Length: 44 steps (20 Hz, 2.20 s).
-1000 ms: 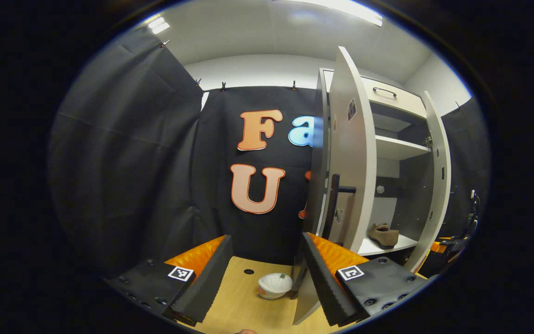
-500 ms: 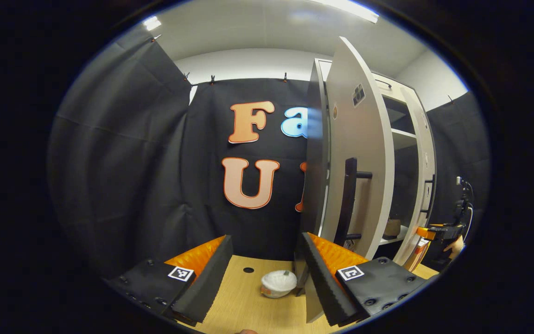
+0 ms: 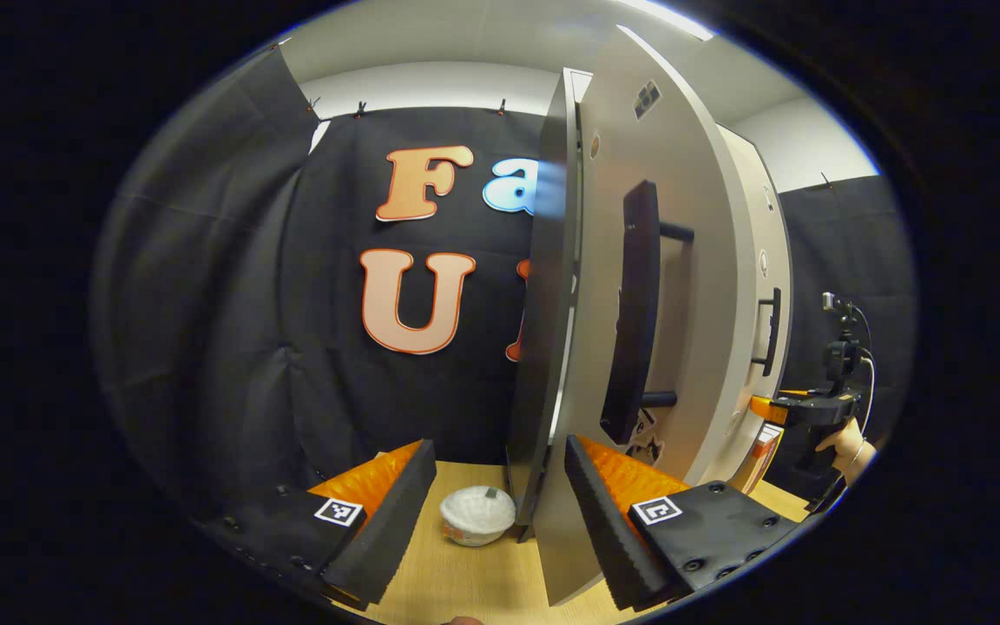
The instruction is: Grab one shoe with the right hand and put it into the shoe cabinet, grab the other shoe with the left hand and put it into the shoe cabinet; then close the right door with the right hand and the left door with the left hand.
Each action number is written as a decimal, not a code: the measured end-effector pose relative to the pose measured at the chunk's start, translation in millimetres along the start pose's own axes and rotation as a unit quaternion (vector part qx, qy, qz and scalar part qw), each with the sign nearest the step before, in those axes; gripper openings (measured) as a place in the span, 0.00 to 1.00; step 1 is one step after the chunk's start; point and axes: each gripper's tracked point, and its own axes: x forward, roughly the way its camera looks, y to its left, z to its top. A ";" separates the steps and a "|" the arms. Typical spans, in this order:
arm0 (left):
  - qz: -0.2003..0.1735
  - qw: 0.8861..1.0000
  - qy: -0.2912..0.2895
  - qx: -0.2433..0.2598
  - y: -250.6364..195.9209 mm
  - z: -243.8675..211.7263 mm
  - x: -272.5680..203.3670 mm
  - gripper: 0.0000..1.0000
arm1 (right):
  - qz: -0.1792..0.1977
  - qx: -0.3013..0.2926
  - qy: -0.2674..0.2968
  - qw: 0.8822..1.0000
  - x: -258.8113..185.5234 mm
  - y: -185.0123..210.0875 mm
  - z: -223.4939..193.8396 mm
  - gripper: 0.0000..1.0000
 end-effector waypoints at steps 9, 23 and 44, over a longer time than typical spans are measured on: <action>-0.053 0.998 0.021 -0.038 -28.9 -13.8 10.9 0.97 | 0.013 0.033 -0.004 0.999 -66.8 -15.6 18.9 0.93; -0.050 0.999 -0.013 0.006 -111.0 -10.0 50.6 0.93 | 0.051 0.025 -0.026 0.998 -139.7 -87.1 73.9 0.93; 0.007 0.999 -0.004 0.046 -164.0 -14.7 151.8 0.99 | 0.053 0.026 -0.027 0.998 -124.9 -144.8 77.9 0.93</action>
